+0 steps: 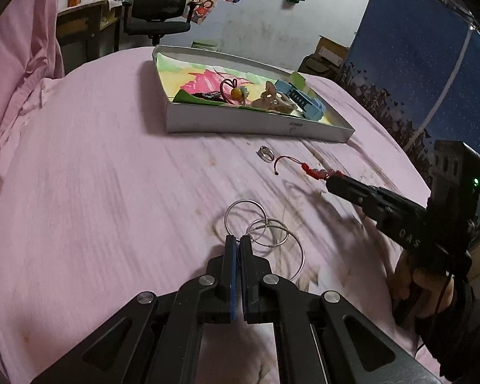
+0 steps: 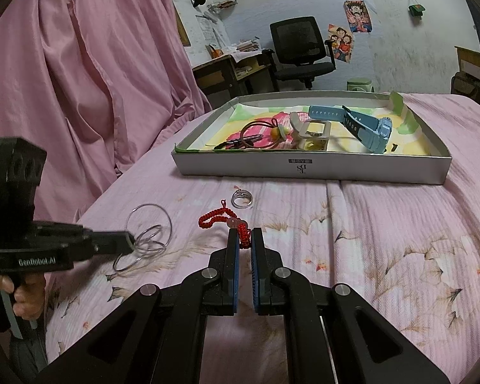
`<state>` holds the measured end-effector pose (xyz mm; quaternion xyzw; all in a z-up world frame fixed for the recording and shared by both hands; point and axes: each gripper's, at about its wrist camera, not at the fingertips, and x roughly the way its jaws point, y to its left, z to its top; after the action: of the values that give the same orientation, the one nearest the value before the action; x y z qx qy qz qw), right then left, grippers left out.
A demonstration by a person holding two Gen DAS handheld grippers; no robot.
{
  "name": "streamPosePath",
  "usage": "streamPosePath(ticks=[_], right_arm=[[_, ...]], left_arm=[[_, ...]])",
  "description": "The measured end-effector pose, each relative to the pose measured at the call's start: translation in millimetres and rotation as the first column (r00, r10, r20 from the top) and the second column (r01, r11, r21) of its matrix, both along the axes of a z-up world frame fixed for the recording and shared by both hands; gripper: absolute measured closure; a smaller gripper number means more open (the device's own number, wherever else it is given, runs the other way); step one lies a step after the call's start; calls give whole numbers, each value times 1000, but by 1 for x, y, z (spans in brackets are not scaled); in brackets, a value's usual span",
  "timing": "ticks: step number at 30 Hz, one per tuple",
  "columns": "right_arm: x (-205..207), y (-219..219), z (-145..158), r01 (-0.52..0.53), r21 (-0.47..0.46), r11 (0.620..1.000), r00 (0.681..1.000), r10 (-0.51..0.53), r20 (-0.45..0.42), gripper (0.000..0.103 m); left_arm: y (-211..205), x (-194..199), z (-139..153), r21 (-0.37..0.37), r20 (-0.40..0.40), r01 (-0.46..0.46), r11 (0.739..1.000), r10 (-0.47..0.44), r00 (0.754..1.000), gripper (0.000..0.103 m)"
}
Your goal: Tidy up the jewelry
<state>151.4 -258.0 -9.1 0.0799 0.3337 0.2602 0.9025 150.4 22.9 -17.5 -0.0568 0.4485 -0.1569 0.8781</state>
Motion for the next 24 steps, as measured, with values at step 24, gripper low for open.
streamPosePath(ticks=[24], right_arm=[[3, -3, -1, 8, 9, 1000, 1000, -8, 5, 97]], left_arm=[[-21, 10, 65, 74, 116, 71, 995, -79, 990, 100]])
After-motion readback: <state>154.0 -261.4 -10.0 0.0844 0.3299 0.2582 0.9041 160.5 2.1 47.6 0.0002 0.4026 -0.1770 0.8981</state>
